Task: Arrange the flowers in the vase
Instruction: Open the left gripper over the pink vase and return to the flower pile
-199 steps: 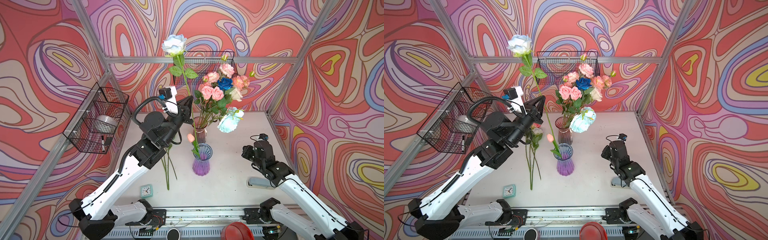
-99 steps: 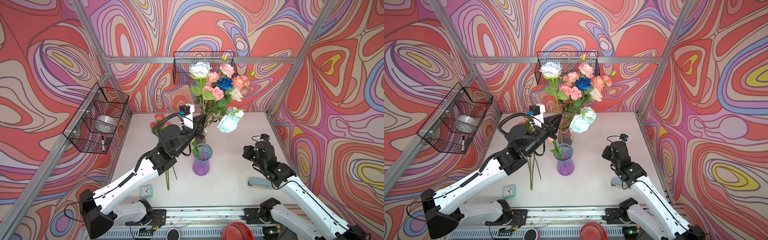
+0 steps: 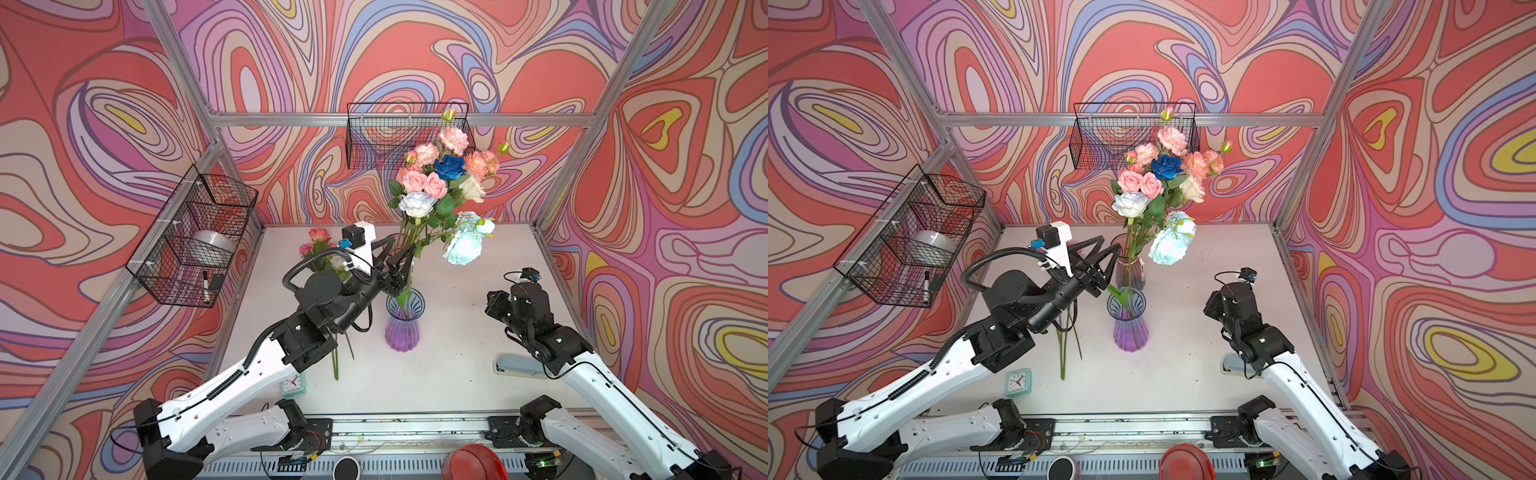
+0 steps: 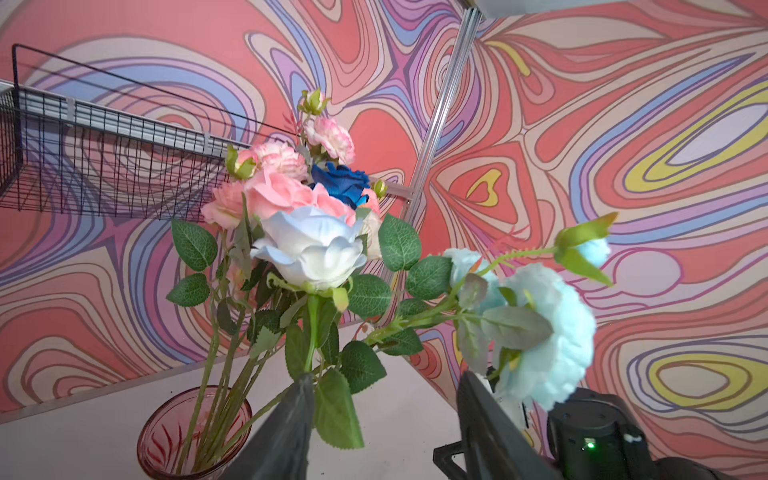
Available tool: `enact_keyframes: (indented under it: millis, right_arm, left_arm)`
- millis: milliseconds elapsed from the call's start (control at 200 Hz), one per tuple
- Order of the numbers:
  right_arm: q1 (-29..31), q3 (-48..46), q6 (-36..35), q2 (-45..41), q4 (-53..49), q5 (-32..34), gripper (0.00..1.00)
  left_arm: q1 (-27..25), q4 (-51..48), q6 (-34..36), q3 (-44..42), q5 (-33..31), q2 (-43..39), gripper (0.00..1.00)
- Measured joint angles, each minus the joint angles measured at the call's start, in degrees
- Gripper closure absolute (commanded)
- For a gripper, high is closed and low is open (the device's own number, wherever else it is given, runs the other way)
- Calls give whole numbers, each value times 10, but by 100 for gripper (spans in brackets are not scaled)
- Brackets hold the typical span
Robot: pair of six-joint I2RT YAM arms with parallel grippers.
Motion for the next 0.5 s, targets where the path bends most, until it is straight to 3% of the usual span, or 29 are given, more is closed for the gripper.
enact_keyframes:
  millis: [165, 295, 390, 501]
  right_arm:
    - [0, -1, 3, -6, 0, -3, 76]
    - [0, -7, 5, -7, 0, -9, 76]
    - [0, -11, 6, -7, 1, -13, 76]
    - [0, -15, 7, -7, 1, -17, 76]
  left_arm:
    - [0, -15, 0, -37, -66, -74, 37]
    - [24, -85, -22, -72, -125, -123, 38]
    - [103, -148, -75, -96, -124, -145, 39]
    - [250, -223, -150, -147, -75, -156, 40]
